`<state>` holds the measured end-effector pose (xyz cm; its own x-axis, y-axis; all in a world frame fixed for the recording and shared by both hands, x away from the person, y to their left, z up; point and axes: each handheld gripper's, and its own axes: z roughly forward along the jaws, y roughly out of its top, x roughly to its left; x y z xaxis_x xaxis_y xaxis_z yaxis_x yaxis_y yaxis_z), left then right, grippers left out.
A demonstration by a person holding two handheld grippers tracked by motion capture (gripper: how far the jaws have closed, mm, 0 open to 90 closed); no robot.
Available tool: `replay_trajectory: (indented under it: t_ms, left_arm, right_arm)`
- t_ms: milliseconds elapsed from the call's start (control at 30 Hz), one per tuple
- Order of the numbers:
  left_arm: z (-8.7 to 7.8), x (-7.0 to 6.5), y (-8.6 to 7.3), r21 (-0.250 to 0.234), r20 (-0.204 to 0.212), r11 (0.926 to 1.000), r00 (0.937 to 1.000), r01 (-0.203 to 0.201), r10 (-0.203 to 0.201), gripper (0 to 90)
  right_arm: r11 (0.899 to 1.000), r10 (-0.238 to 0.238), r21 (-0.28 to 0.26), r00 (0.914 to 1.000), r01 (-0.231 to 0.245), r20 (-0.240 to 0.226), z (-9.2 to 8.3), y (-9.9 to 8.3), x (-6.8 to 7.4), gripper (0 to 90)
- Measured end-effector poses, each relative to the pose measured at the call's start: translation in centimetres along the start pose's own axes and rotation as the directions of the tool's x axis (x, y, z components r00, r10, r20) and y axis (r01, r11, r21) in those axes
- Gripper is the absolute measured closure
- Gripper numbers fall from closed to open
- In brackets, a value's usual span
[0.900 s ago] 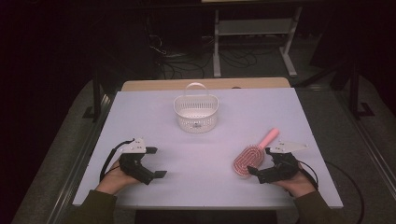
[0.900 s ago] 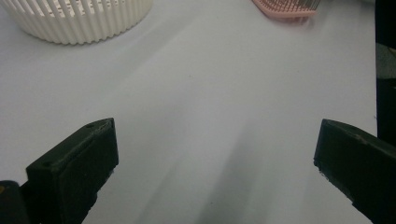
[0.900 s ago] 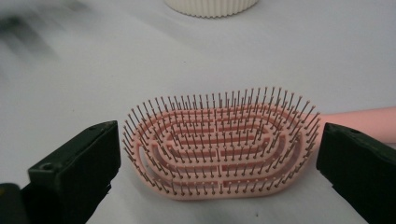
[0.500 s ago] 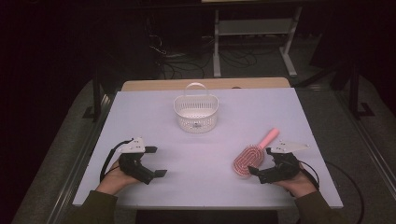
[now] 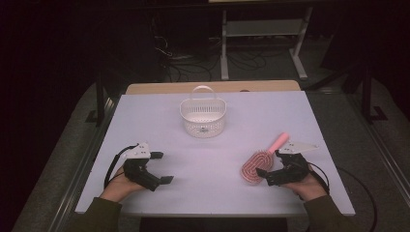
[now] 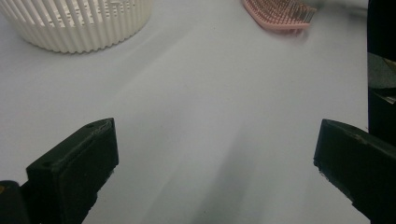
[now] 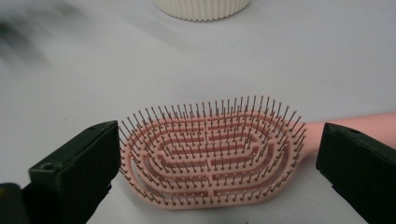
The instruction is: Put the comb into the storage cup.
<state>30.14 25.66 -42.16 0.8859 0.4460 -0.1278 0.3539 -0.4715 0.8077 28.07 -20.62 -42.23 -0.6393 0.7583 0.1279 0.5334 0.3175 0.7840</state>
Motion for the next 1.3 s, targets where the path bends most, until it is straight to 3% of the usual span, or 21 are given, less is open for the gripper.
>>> replay_trajectory:
  t_ms: [467,1300]
  left_arm:
    - [-0.1,0.3,0.0,-0.012,-0.002,0.9998,0.9999,0.017,-0.017,0.0]
    - [-0.2,0.3,0.1,-0.02,0.009,0.9998,0.9999,0.01,-0.009,0.1]
  right_arm:
    - [0.999,-0.01,0.04,0.9999,0.01,-0.009,0.4,1.5,-1.1,0.0]
    - [0.996,-0.012,0.089,0.9996,0.015,-0.026,1.0,3.4,-2.2,0.0]
